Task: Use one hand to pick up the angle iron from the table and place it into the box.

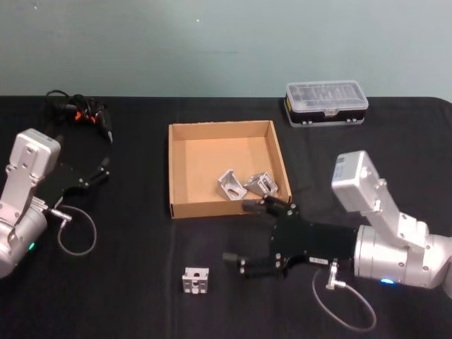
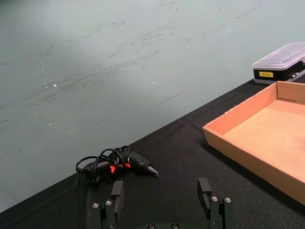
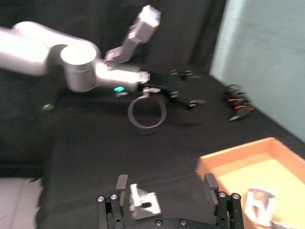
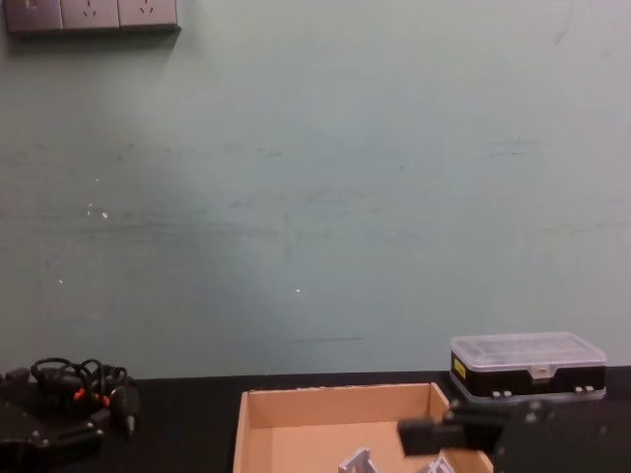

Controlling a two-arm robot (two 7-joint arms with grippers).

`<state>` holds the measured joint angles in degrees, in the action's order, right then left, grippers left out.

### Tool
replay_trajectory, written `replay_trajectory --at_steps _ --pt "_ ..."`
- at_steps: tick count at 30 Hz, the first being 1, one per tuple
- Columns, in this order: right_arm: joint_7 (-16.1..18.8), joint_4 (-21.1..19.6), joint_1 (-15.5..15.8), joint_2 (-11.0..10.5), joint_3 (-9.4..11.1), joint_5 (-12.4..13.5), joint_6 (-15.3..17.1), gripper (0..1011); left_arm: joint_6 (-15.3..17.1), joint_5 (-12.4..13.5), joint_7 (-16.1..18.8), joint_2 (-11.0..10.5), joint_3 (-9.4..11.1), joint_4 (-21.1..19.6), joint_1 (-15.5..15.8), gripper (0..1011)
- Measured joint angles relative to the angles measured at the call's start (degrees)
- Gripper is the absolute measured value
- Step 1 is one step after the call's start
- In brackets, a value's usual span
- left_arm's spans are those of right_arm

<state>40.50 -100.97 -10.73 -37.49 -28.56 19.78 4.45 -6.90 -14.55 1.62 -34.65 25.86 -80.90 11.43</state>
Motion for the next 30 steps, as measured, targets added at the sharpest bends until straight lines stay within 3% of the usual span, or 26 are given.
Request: replay_trajectory --at_steps 1,12,21,30 --pt "0.0 0.0 0.0 0.0 0.0 0.0 0.0 1004 0.0 0.0 0.0 0.0 0.0 0.0 0.0 1011" --pt "6.5 3.9 -7.1 -0.1 -8.7 -3.9 3.4 1004 0.0 0.0 0.0 0.0 0.0 0.0 0.0 1011" --pt "7.2 7.5 -10.9 1.6 -12.8 -6.2 5.0 1004 0.0 0.0 0.0 0.0 0.0 0.0 0.0 1011" --pt "6.5 10.9 -13.0 3.9 -15.1 -6.5 5.7 1004 0.0 0.0 0.0 0.0 0.0 0.0 0.0 1011"
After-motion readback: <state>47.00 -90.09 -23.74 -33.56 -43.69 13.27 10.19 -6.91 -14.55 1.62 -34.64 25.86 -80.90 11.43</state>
